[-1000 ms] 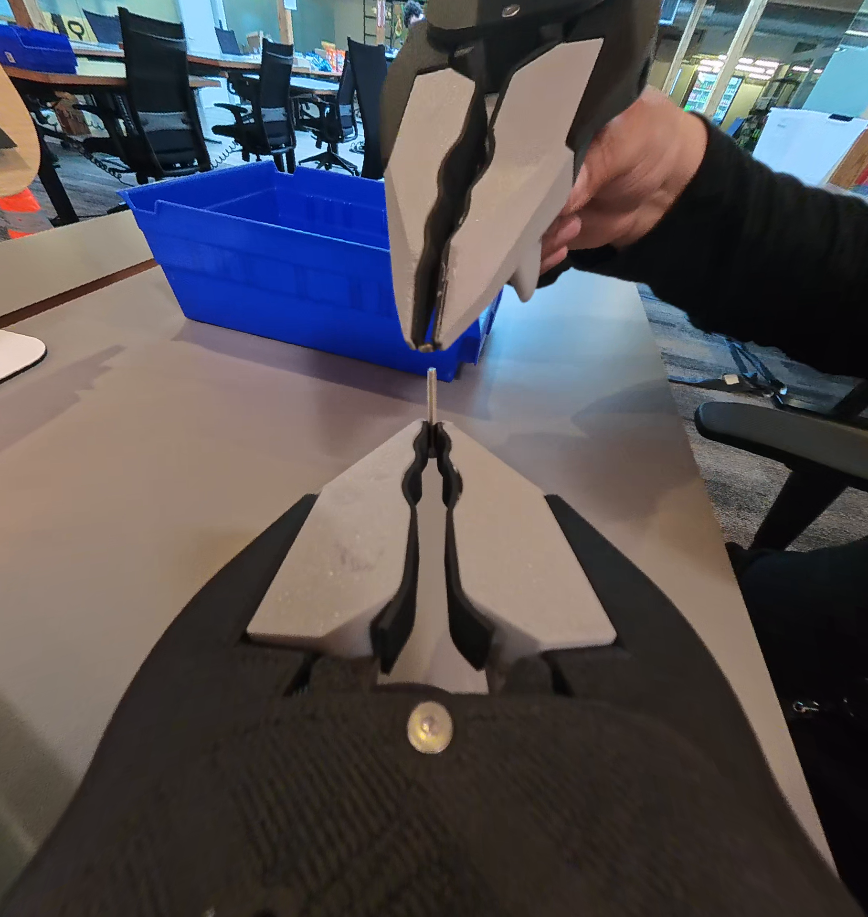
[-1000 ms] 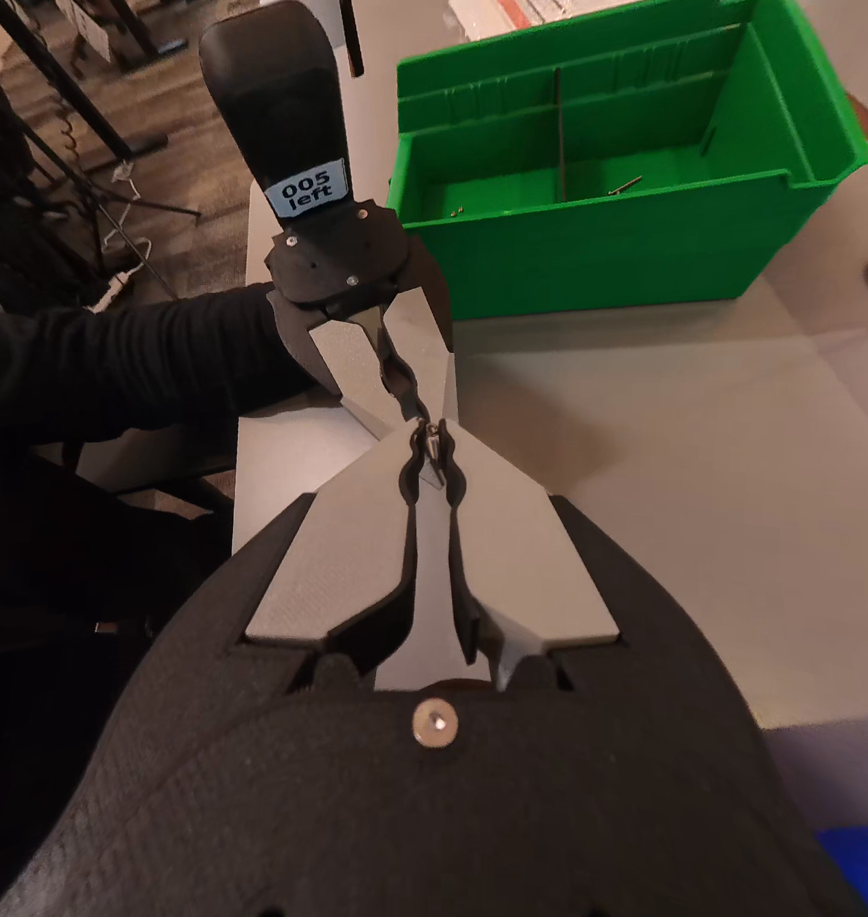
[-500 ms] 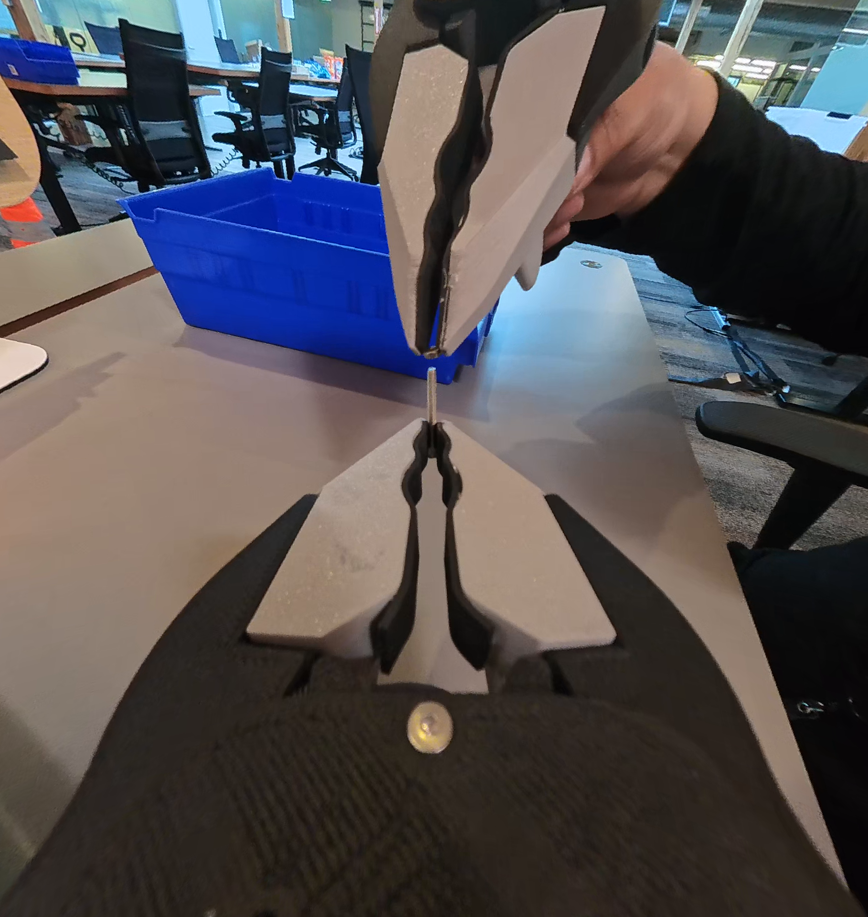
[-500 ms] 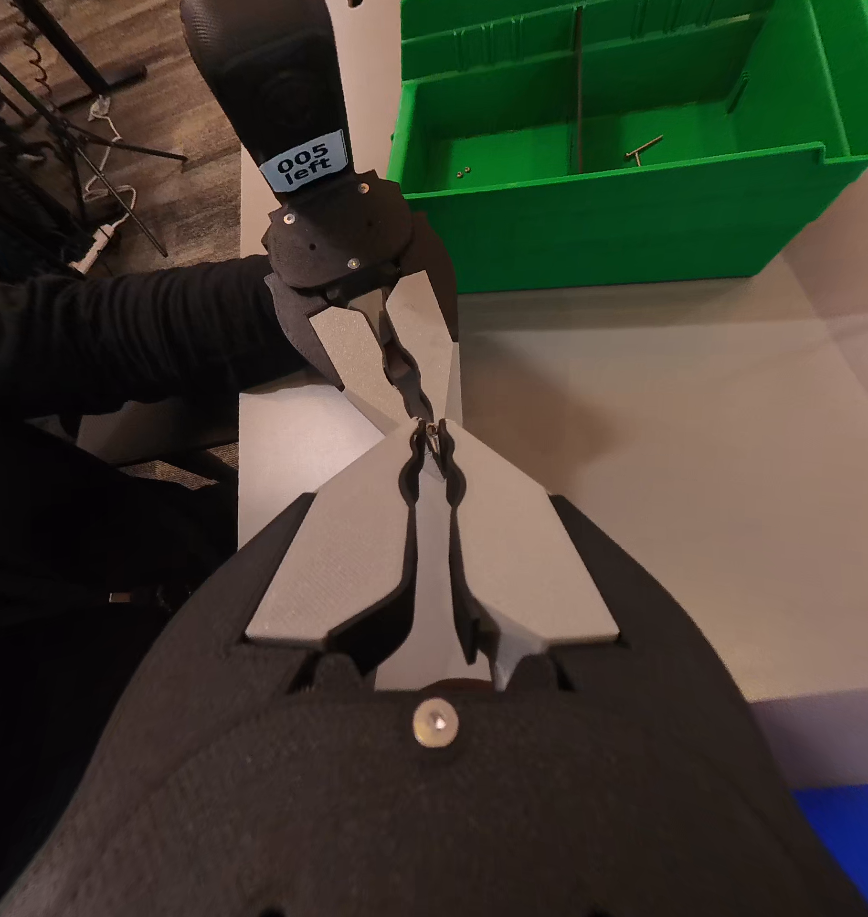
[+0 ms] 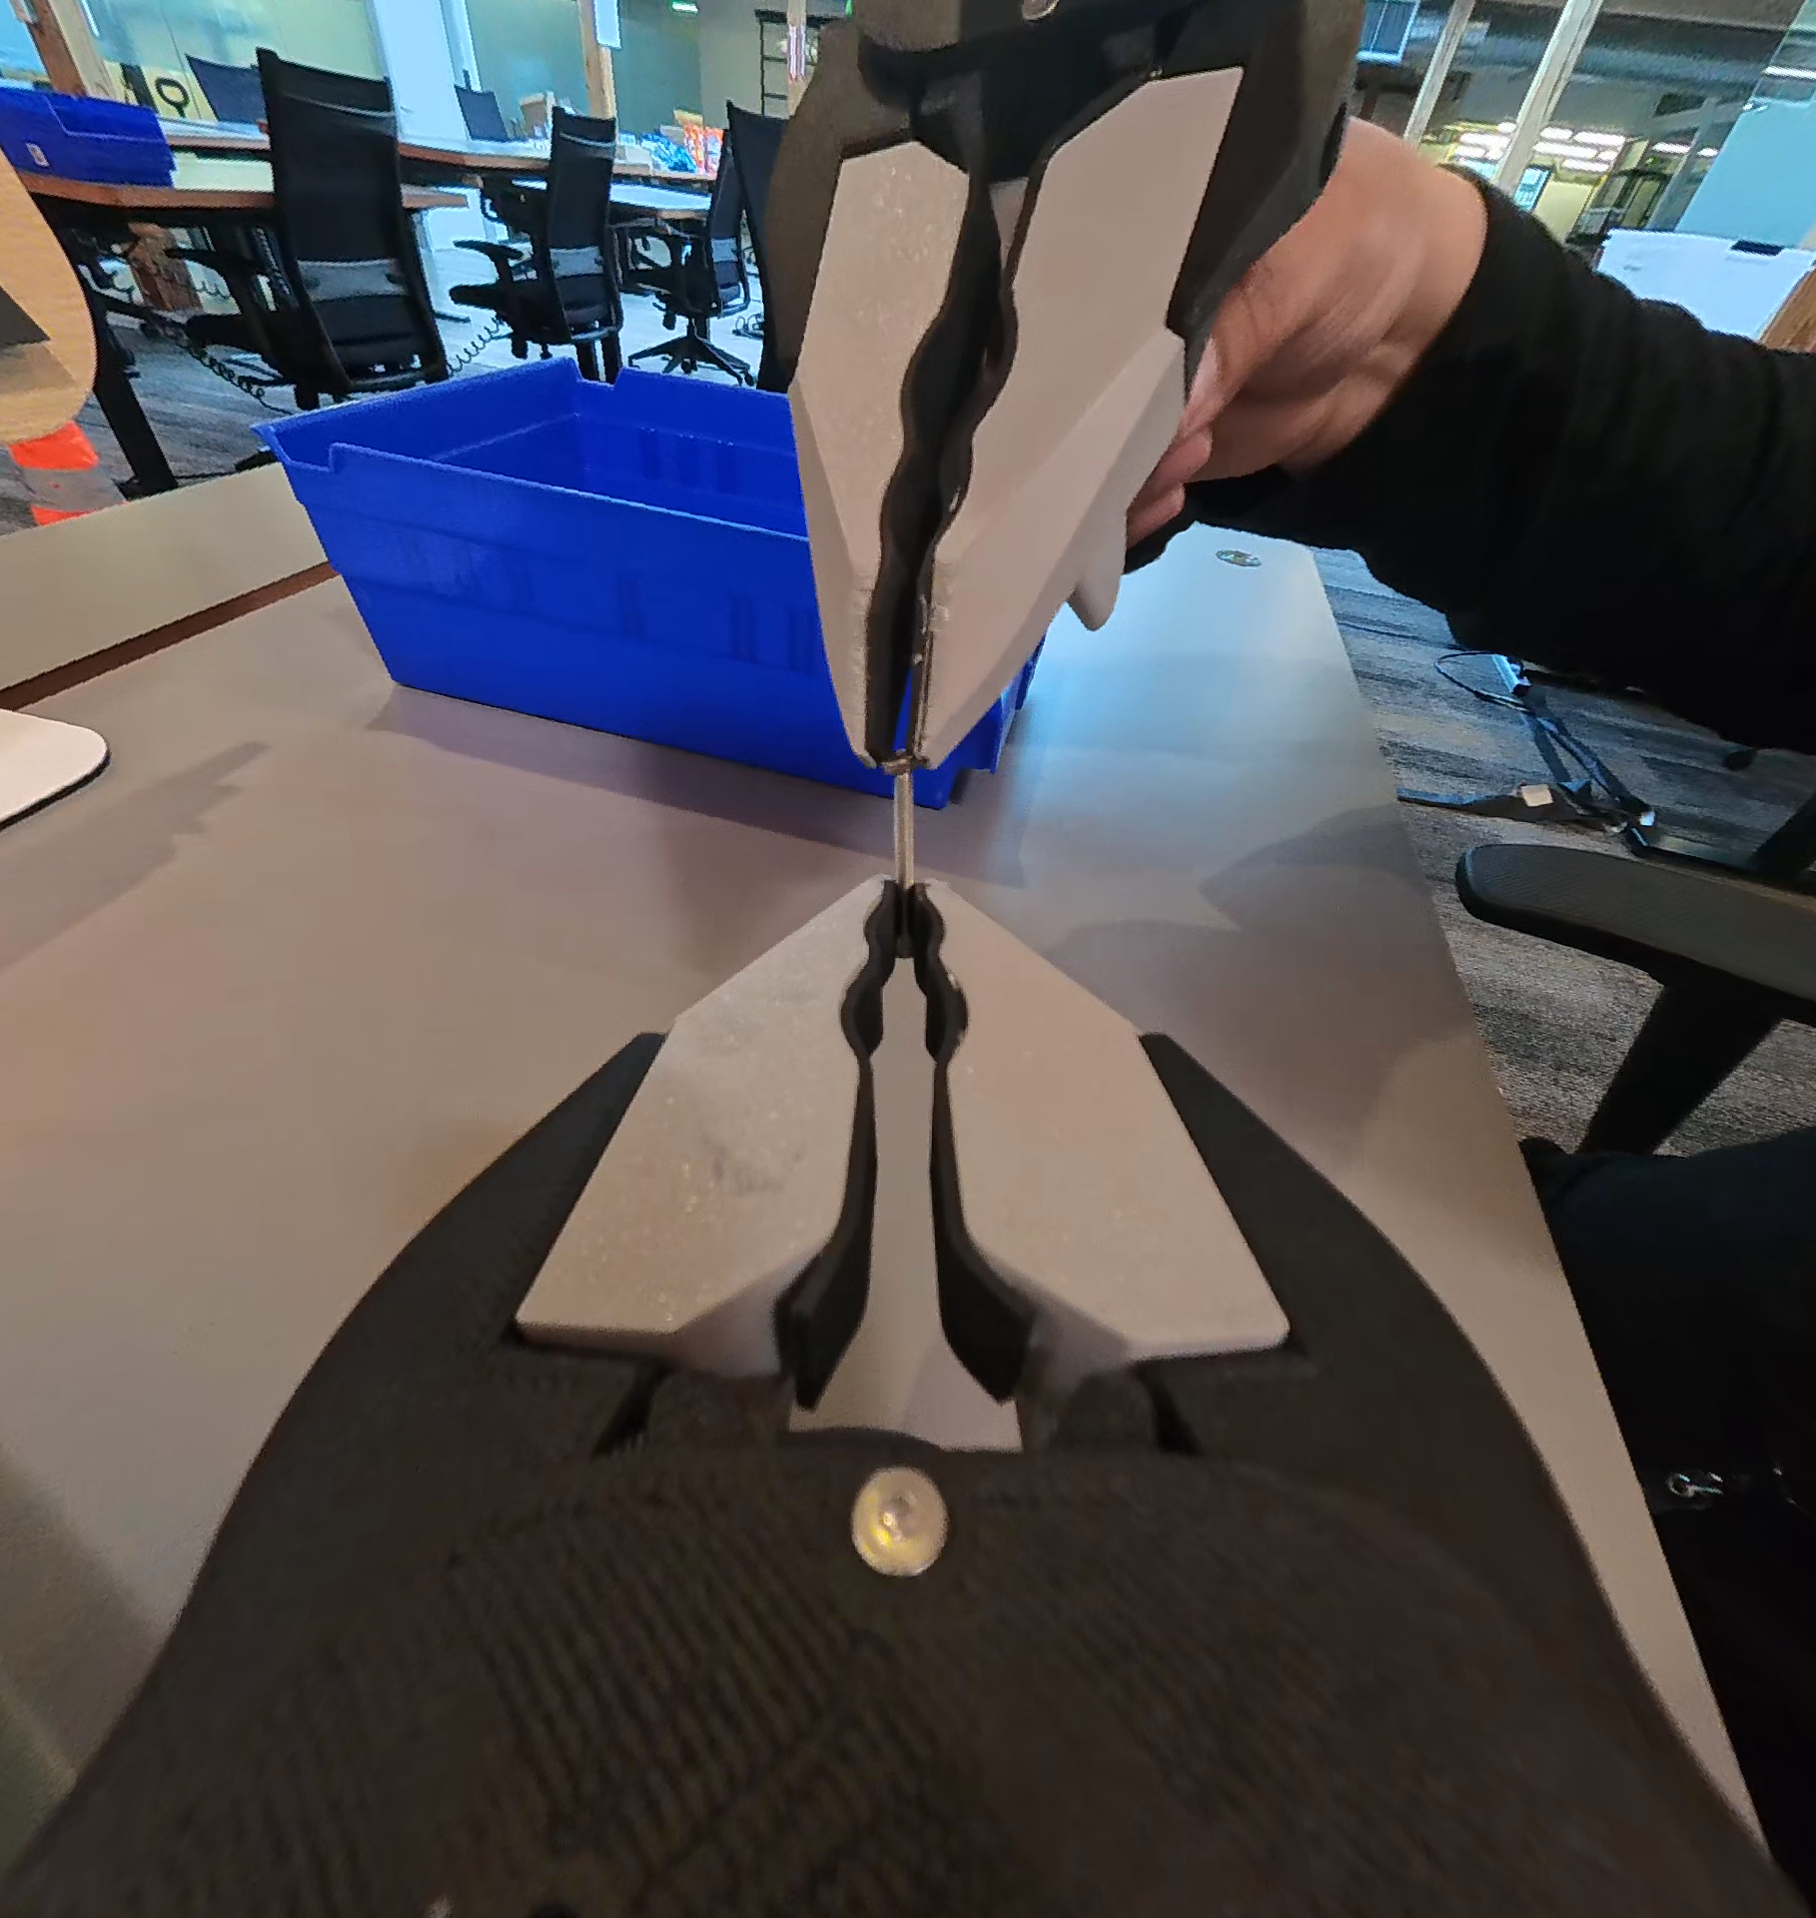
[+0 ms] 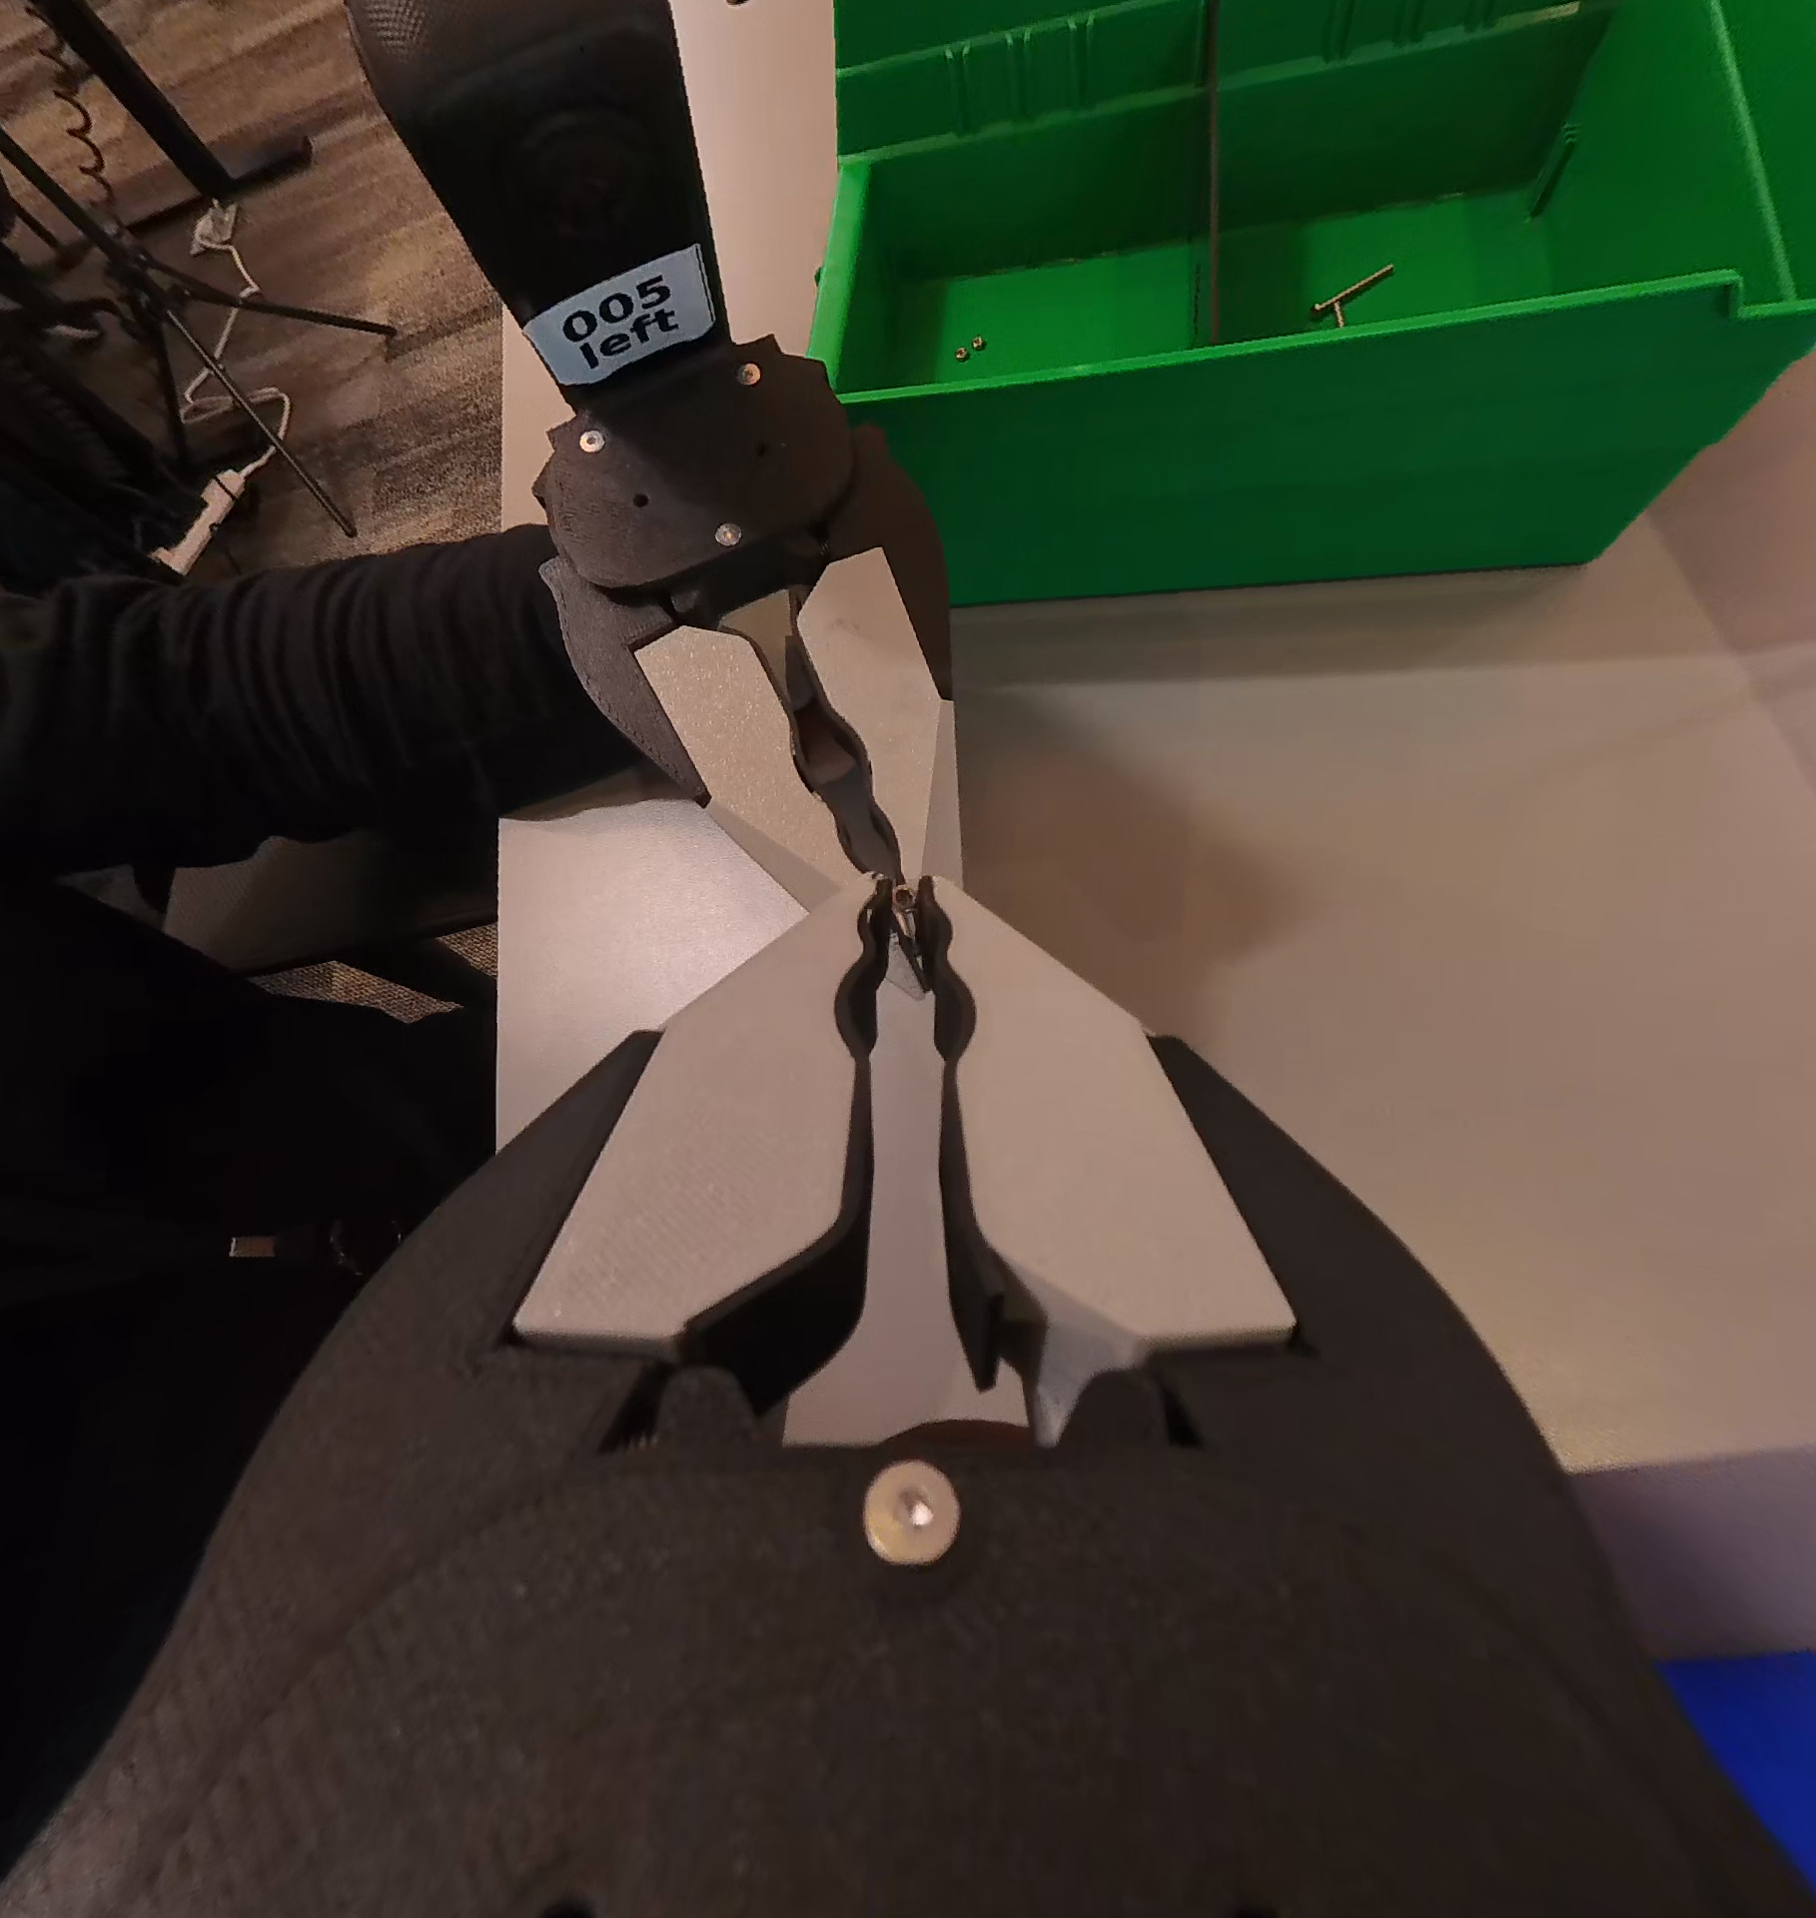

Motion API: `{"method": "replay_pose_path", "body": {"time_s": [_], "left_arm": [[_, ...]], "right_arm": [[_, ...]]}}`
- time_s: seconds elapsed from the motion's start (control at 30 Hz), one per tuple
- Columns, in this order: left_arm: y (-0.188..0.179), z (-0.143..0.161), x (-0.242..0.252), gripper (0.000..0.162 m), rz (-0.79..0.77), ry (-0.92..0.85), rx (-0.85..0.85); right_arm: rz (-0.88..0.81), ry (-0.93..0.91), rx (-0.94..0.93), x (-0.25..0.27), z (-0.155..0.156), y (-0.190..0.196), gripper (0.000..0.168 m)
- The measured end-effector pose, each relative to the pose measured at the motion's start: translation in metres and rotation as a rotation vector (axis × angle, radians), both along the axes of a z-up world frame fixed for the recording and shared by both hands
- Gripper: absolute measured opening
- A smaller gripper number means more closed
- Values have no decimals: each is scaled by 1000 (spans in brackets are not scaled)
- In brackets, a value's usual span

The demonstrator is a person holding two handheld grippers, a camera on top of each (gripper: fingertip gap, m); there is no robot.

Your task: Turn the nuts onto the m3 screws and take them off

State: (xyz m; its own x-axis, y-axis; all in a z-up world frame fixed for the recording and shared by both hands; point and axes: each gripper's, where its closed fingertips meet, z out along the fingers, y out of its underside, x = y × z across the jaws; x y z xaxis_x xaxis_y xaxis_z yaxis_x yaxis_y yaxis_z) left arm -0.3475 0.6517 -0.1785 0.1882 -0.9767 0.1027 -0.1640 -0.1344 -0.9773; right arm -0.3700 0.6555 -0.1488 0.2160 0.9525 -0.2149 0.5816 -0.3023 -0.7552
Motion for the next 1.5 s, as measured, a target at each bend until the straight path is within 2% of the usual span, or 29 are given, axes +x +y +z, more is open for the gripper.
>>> {"method": "replay_pose_path", "body": {"time_s": [0.37, 0.77, 1.5], "left_arm": [[0, 0, 0, 0, 0, 3, 3], [-2, -2, 1, 0, -9, 9, -11], [-1, 0, 0, 0, -3, 4, -1]], "right_arm": [[3, 2, 5, -1, -1, -1, 2], [17, -57, 113, -1, -3, -1, 2], [8, -11, 93, -1, 0, -2, 4]]}}
